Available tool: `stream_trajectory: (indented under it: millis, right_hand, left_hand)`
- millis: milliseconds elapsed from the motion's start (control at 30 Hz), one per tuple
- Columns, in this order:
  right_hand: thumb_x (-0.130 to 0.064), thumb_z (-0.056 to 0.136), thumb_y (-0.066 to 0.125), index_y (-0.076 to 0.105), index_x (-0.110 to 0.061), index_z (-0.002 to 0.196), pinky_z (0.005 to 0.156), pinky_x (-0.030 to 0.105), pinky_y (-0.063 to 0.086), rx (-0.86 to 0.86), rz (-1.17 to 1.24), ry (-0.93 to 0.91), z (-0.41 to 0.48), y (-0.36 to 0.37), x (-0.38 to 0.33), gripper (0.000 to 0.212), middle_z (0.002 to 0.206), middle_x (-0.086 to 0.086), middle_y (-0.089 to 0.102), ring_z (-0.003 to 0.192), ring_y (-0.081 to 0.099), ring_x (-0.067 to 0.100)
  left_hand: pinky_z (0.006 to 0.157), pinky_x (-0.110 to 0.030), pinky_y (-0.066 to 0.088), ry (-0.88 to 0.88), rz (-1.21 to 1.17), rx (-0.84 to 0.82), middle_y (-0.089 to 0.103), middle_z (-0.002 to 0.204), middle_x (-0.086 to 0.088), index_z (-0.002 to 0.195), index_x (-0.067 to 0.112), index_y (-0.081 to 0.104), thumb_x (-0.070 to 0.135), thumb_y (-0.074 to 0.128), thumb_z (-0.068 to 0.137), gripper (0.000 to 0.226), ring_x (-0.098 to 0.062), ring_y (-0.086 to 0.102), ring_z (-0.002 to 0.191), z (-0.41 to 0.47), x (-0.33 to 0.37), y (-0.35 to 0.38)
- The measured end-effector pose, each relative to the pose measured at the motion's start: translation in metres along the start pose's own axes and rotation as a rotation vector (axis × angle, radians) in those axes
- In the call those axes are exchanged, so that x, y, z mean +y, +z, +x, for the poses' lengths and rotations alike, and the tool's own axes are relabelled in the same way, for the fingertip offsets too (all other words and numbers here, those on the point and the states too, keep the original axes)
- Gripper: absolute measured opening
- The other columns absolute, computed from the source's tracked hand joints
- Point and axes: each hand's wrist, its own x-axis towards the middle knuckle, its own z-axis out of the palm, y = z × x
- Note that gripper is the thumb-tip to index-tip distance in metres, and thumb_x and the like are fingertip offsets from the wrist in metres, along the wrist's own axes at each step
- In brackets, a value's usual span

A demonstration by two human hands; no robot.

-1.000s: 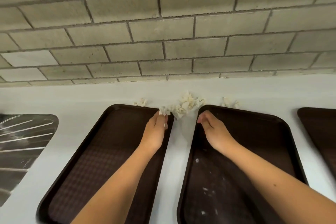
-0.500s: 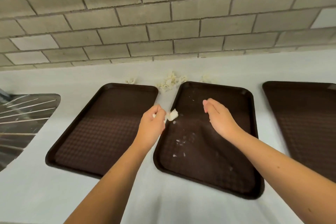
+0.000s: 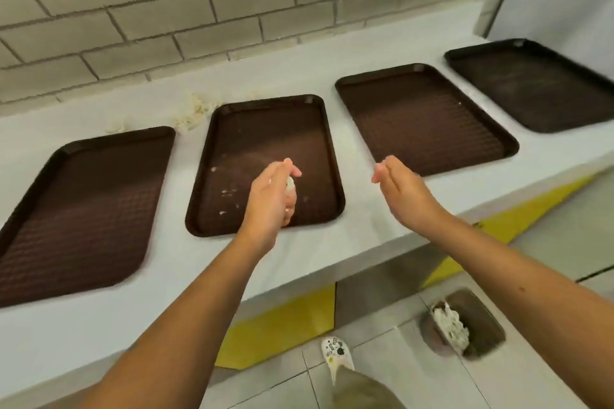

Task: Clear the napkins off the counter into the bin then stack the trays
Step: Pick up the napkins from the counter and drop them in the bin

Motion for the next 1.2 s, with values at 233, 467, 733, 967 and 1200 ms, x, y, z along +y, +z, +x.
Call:
stream_trajectory:
  millis: [233,467,733,967,1200]
  right_hand:
    - [-0.040,0.104,0.031,0.040,-0.016,0.060,0.058,0.034,0.031,0.167,0.024,0.194,-0.083,-0.077,0.085,0.051,0.054,-0.003,0.038,0.054,0.038,0.017]
    - [-0.011,0.100,0.041,0.057,-0.014,0.095,0.074,0.036,0.040,-0.080,-0.123,0.422,-0.130,-0.130,0.217,0.018,0.093,0.008,0.057,0.089,0.055,0.028]
    - [-0.031,0.094,0.058,0.045,-0.014,0.138,0.095,0.036,0.047,-0.462,-0.295,0.628,-0.137,-0.149,0.340,0.048,0.132,0.018,0.055,0.118,0.055,0.031]
    - [-0.034,0.096,0.053,0.043,-0.019,0.142,0.100,0.032,0.042,-0.476,-0.245,0.616,-0.133,-0.192,0.376,0.049,0.138,0.011,0.048,0.122,0.051,0.027]
    - [-0.032,0.097,0.052,0.050,-0.023,0.135,0.088,0.030,0.045,-0.406,-0.151,0.568,-0.142,-0.243,0.394,0.039,0.126,0.002,0.053,0.102,0.060,0.021]
  left_hand:
    - [0.039,-0.020,0.018,0.011,0.187,-0.217,0.024,0.051,-0.001,0.060,0.018,0.030,0.045,0.032,0.103,0.051,-0.010,0.018,0.041,-0.052,-0.029,0.112]
    - [0.040,-0.019,0.022,-0.179,0.165,-0.407,0.033,0.056,0.004,0.076,0.018,0.043,0.043,0.028,0.104,0.040,-0.006,0.028,0.042,-0.067,-0.073,0.226]
    - [0.051,-0.025,0.031,-0.503,0.283,-0.317,0.048,0.075,-0.004,0.089,0.015,0.055,0.016,0.039,0.090,0.017,-0.014,0.040,0.058,-0.051,-0.145,0.347]
    - [0.070,-0.035,0.055,-0.626,0.297,-0.330,0.065,0.110,-0.015,0.116,0.008,0.054,0.017,0.056,0.096,0.021,-0.024,0.062,0.089,-0.052,-0.201,0.407]
    - [0.084,-0.041,0.056,-0.710,0.222,-0.207,0.061,0.119,-0.009,0.116,0.018,0.052,0.027,0.062,0.094,0.026,-0.027,0.062,0.105,-0.045,-0.250,0.458]
